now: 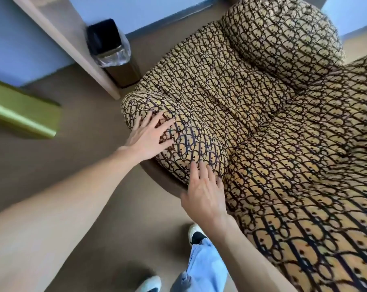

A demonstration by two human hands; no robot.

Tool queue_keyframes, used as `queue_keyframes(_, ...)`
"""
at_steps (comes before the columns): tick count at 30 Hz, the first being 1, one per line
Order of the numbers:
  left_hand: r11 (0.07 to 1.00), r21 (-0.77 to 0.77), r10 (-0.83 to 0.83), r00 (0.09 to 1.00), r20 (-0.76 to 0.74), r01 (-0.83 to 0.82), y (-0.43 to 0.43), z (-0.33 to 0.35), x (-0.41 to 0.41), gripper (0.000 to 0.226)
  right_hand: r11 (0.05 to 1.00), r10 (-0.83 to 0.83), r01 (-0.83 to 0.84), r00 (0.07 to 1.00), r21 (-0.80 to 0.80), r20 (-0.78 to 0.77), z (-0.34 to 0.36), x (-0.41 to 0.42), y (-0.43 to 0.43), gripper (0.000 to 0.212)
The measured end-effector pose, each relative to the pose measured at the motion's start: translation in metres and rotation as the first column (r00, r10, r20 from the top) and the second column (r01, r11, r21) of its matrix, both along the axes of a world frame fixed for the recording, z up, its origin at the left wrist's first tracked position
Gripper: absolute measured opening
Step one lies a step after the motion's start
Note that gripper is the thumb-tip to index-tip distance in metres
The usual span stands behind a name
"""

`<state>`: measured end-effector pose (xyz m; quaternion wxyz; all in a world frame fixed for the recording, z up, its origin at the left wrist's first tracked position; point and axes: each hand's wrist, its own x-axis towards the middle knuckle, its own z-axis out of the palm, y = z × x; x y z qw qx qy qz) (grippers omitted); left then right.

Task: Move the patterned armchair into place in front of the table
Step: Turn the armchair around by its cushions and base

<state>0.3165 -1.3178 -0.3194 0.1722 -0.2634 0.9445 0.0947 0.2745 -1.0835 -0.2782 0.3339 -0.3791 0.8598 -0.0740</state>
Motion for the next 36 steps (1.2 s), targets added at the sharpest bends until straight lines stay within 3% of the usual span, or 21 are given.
queue_keyframes(5, 0.997, 0.067, -0.050, 0.999, -0.003, 0.050, -0.010, -0.025, 0.020, 0.071, 0.999, -0.023, 0.024, 0.999, -0.023, 0.036, -0.040, 0.016, -0.018, 0.089)
queue_keyframes(10, 0.966, 0.146, -0.210, 0.977, -0.029, 0.212, -0.022, -0.016, 0.053, 0.089, 0.995, -0.095, 0.096, 0.995, 0.022, -0.024, -0.041, 0.045, -0.006, 0.091)
queue_keyframes(12, 0.950, 0.111, -0.290, 0.956, -0.037, 0.292, -0.025, -0.010, 0.077, 0.093, 0.986, -0.162, 0.164, 0.983, 0.010, -0.082, -0.040, 0.057, -0.007, 0.085)
queue_keyframes(16, 0.893, 0.060, -0.446, 0.895, -0.018, 0.446, -0.028, -0.006, 0.144, 0.076, 0.959, -0.280, 0.284, 0.948, 0.011, -0.152, -0.051, 0.100, -0.002, 0.047)
queue_keyframes(19, 0.875, 0.052, -0.483, 0.874, 0.051, 0.481, -0.045, -0.013, 0.169, 0.076, 0.947, -0.290, 0.303, 0.949, 0.106, -0.124, -0.067, 0.127, -0.003, 0.051)
queue_keyframes(25, 0.787, 0.022, -0.617, 0.785, 0.057, 0.616, -0.063, -0.043, 0.126, 0.082, 0.938, -0.318, 0.340, 0.920, 0.066, -0.228, -0.106, 0.113, -0.022, 0.075)
queue_keyframes(32, 0.736, 0.039, -0.677, 0.736, 0.033, 0.675, -0.063, -0.100, 0.096, 0.093, 0.850, -0.453, 0.499, 0.856, 0.172, -0.248, -0.140, 0.093, -0.058, 0.055)
queue_keyframes(36, 0.735, 0.167, -0.676, 0.730, 0.101, 0.657, -0.075, -0.117, 0.064, 0.071, 0.800, -0.521, 0.576, 0.806, 0.166, -0.281, -0.146, 0.097, -0.080, 0.052)
